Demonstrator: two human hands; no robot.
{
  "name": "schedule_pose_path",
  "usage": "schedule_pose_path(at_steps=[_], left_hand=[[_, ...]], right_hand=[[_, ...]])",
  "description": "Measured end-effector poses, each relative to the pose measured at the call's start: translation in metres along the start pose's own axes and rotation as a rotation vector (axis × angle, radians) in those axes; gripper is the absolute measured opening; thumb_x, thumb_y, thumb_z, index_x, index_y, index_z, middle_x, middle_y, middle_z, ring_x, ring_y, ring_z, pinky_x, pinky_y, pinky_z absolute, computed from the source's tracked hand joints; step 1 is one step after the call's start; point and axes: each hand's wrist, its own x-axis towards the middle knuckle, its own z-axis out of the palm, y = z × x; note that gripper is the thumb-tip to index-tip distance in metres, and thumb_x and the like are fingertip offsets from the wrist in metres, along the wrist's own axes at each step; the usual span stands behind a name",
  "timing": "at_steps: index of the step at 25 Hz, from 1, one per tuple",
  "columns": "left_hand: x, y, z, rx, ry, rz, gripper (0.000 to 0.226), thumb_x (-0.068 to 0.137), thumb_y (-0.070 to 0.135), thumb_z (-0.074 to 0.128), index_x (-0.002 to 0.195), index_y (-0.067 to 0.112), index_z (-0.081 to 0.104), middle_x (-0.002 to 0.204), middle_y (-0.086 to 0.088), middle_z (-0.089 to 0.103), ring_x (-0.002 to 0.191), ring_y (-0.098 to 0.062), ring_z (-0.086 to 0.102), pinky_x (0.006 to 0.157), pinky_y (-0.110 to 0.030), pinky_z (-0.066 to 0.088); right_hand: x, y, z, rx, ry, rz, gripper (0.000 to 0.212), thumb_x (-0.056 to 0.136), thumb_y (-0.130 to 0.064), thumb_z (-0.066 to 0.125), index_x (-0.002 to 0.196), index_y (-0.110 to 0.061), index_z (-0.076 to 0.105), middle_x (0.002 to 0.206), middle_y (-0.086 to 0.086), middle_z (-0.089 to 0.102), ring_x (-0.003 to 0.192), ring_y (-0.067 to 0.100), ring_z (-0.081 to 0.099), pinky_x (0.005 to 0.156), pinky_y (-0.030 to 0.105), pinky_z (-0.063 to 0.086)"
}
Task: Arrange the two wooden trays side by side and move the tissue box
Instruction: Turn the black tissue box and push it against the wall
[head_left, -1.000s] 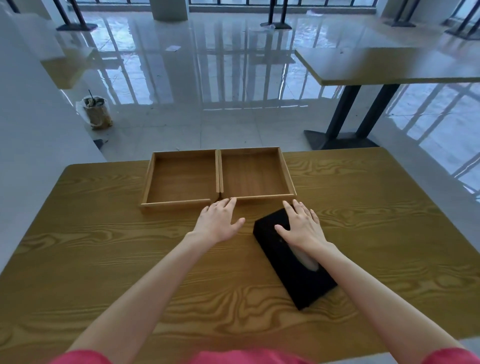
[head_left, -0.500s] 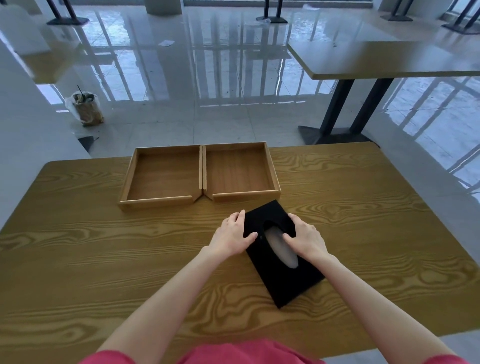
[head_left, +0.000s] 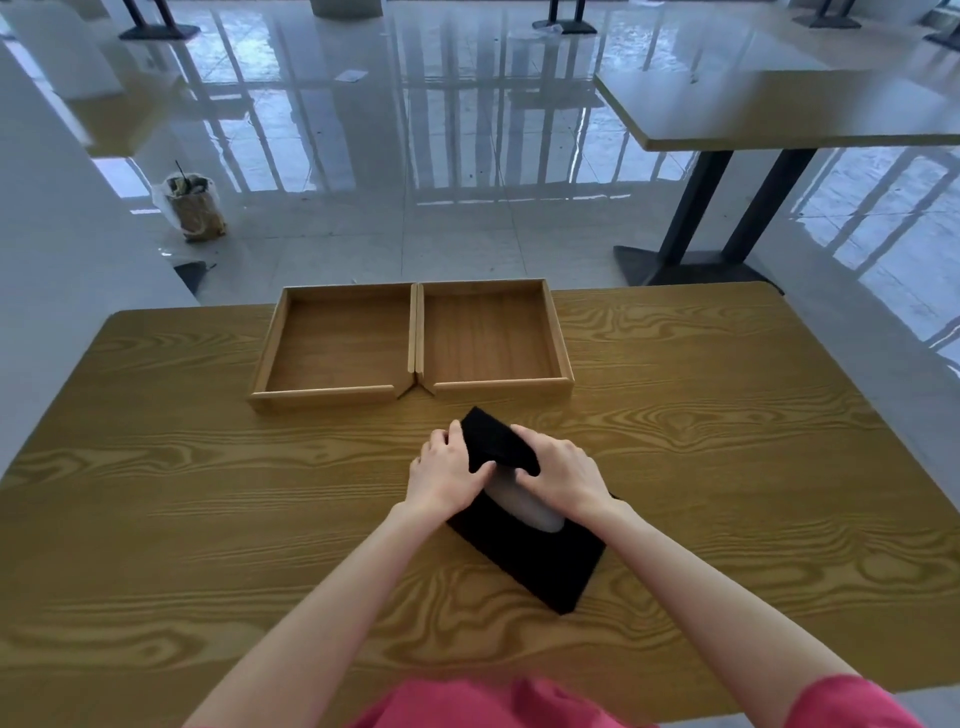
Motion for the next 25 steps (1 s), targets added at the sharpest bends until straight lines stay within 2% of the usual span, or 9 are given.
schedule_pose_path(at_steps=[4,6,10,14,17,21,25], left_hand=[[-0.008,-0.036,-0.014,-0.141,0.071,-0.118,0.068,0.088,0.032,0.053,0.144,0.011,0.021,0.14,-0.015,0.042,0.126,-0.032,0.045,0.099,-0.042,0.043],[-0.013,-0.05,-0.021,-0.204,0.09,-0.175,0.062,0.087,0.033,0.055,0.139,0.011,0.031,0.134,-0.015,0.052,0.122,-0.032,0.051,0.097,-0.039,0.044],[-0.022,-0.059,-0.024,-0.186,0.174,-0.267,0.05,0.083,0.037,0.059,0.125,0.012,0.049,0.12,-0.012,0.064,0.112,-0.031,0.059,0.088,-0.036,0.047],[-0.029,-0.064,-0.019,-0.162,0.227,-0.336,0.045,0.08,0.041,0.06,0.114,0.011,0.056,0.11,-0.012,0.068,0.105,-0.032,0.062,0.083,-0.036,0.049],[-0.033,-0.068,-0.018,-0.169,0.255,-0.359,0.045,0.081,0.042,0.059,0.113,0.01,0.057,0.108,-0.012,0.068,0.104,-0.033,0.062,0.082,-0.036,0.048],[-0.039,-0.07,-0.015,-0.203,0.267,-0.378,0.051,0.083,0.044,0.057,0.122,0.012,0.051,0.114,-0.012,0.067,0.109,-0.034,0.059,0.086,-0.037,0.047],[-0.047,-0.075,-0.014,-0.358,0.241,-0.284,0.053,0.086,0.037,0.056,0.132,0.013,0.044,0.122,-0.01,0.064,0.114,-0.031,0.057,0.09,-0.035,0.045]], right_hand=[[0.016,-0.025,0.009,-0.056,-0.063,-0.177,0.057,0.085,-0.021,0.054,0.138,-0.023,0.034,0.139,0.001,0.051,0.122,0.025,0.051,0.09,0.038,0.048],[0.021,-0.034,0.013,-0.079,-0.087,-0.249,0.056,0.085,-0.02,0.054,0.138,-0.024,0.035,0.139,0.0,0.051,0.122,0.024,0.052,0.088,0.038,0.048],[0.023,-0.043,0.021,-0.051,-0.091,-0.283,0.051,0.087,-0.019,0.053,0.136,-0.023,0.04,0.14,-0.002,0.05,0.124,0.022,0.05,0.091,0.037,0.047],[0.016,-0.038,0.021,0.012,-0.091,-0.271,0.047,0.09,-0.02,0.052,0.135,-0.017,0.041,0.141,0.001,0.048,0.128,0.021,0.046,0.1,0.034,0.04],[0.002,-0.024,0.02,0.094,-0.003,-0.202,0.051,0.092,-0.023,0.049,0.139,-0.013,0.034,0.147,0.006,0.04,0.136,0.02,0.035,0.111,0.031,0.03],[-0.027,0.0,0.029,0.132,0.066,-0.047,0.066,0.091,-0.03,0.05,0.145,-0.012,0.014,0.156,0.008,0.015,0.144,0.019,0.012,0.117,0.034,0.017],[-0.043,0.012,0.037,0.267,0.002,-0.003,0.079,0.09,-0.031,0.053,0.145,-0.01,0.001,0.158,0.003,0.002,0.145,0.015,0.007,0.115,0.027,0.016]])
